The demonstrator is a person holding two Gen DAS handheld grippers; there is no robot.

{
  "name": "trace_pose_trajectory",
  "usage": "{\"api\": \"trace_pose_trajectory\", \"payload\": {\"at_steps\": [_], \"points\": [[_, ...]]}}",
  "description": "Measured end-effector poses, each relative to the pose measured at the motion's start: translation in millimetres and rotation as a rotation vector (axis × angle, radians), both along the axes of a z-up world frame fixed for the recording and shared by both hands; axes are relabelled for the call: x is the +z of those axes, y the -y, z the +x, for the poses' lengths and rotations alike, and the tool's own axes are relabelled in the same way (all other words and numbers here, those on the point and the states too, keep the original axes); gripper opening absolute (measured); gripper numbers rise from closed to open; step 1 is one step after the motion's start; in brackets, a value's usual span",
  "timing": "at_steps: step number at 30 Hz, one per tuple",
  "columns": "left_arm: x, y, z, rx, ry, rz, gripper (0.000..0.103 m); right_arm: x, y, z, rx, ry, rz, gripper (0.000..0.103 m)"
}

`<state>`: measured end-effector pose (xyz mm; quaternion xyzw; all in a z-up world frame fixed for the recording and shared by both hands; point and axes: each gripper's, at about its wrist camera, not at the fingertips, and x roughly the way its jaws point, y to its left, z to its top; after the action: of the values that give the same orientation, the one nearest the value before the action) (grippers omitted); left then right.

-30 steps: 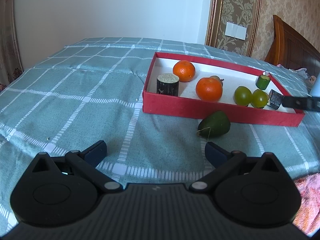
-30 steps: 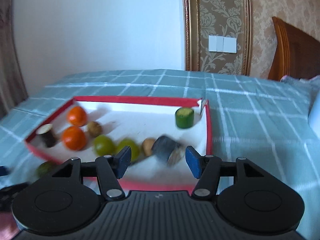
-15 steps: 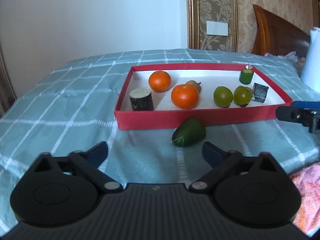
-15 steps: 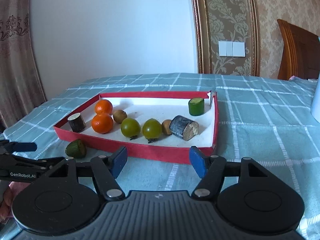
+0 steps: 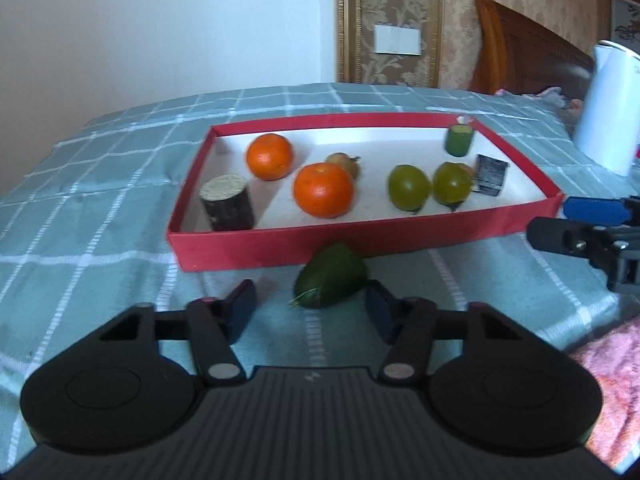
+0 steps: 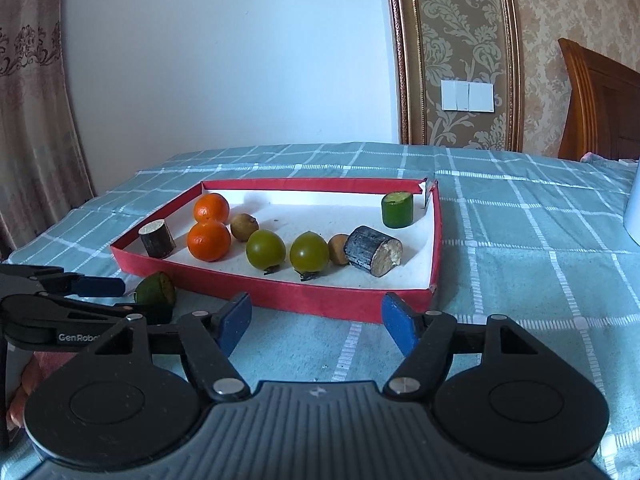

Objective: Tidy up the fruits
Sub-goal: 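Move the left tool to the dark green avocado and close on it, then carry the avocado into the tray and open the left tool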

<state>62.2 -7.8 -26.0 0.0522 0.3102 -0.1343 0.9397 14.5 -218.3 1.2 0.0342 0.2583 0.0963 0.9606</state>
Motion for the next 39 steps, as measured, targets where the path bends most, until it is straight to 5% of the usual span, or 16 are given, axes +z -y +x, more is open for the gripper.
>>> {"api": "trace_pose_trajectory", "payload": {"at_steps": [3, 19, 39], "points": [[0.5, 1.3, -1.0, -0.018, -0.004, -0.009, 0.035, -0.2, -0.8, -0.2, 0.000, 0.000, -0.002, 0.072], [29.0, 5.5, -12.5, -0.041, 0.081, -0.040, 0.034, -2.9, -4.7, 0.6, 0.000, -0.009, -0.017, 0.072], [33.0, 57.6, 69.2, -0.043, 0.080, -0.032, 0.032, -5.8, -17.2, -4.2, 0.034, -0.006, -0.073, 0.072]]}}
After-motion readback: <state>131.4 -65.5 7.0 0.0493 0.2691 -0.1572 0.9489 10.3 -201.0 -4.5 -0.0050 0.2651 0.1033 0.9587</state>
